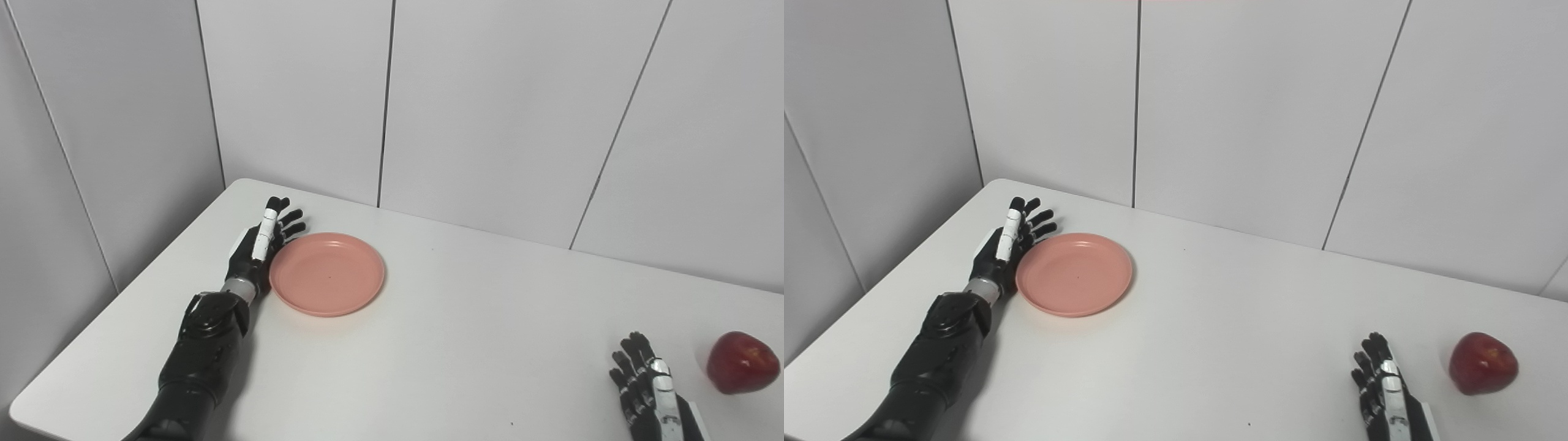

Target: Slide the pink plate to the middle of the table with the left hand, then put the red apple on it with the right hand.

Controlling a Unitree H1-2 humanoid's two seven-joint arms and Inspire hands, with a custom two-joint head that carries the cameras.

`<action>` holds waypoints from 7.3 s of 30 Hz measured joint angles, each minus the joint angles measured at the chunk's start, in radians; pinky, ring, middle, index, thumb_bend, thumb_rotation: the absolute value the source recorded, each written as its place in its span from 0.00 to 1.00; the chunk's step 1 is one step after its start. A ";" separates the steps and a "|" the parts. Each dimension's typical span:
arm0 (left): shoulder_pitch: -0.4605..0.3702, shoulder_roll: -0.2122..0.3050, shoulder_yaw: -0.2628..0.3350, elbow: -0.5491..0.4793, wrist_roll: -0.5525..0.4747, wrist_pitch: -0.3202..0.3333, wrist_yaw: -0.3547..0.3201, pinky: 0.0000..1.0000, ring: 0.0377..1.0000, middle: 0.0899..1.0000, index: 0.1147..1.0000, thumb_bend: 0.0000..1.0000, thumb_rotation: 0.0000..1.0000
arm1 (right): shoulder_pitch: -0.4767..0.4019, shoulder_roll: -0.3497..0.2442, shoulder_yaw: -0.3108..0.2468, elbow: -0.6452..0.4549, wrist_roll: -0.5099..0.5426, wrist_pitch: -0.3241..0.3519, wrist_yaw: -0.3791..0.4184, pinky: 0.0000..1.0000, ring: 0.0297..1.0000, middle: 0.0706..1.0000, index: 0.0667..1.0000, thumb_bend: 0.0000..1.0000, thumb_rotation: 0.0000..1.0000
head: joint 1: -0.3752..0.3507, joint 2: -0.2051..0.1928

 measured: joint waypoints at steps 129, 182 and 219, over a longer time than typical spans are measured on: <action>-0.102 -0.314 -0.140 0.150 0.077 -0.125 -0.004 0.75 0.82 0.85 0.91 0.80 0.93 | 0.026 0.046 0.062 -0.055 -0.009 0.006 -0.036 1.00 0.98 0.96 0.95 0.80 0.73 | -0.075 0.035; -0.133 -0.303 -0.131 0.220 0.090 -0.149 -0.040 0.75 0.83 0.87 0.93 0.79 0.92 | 0.008 0.113 0.088 -0.029 -0.072 0.004 -0.068 1.00 0.95 0.93 0.91 0.81 0.65 | -0.327 0.003; -0.203 -0.241 -0.107 0.361 0.088 -0.194 -0.100 0.82 0.86 0.89 0.96 0.76 0.93 | -0.002 0.108 0.049 -0.069 -0.254 -0.081 -0.205 0.92 0.87 0.84 0.84 0.78 0.65 | -0.526 -0.057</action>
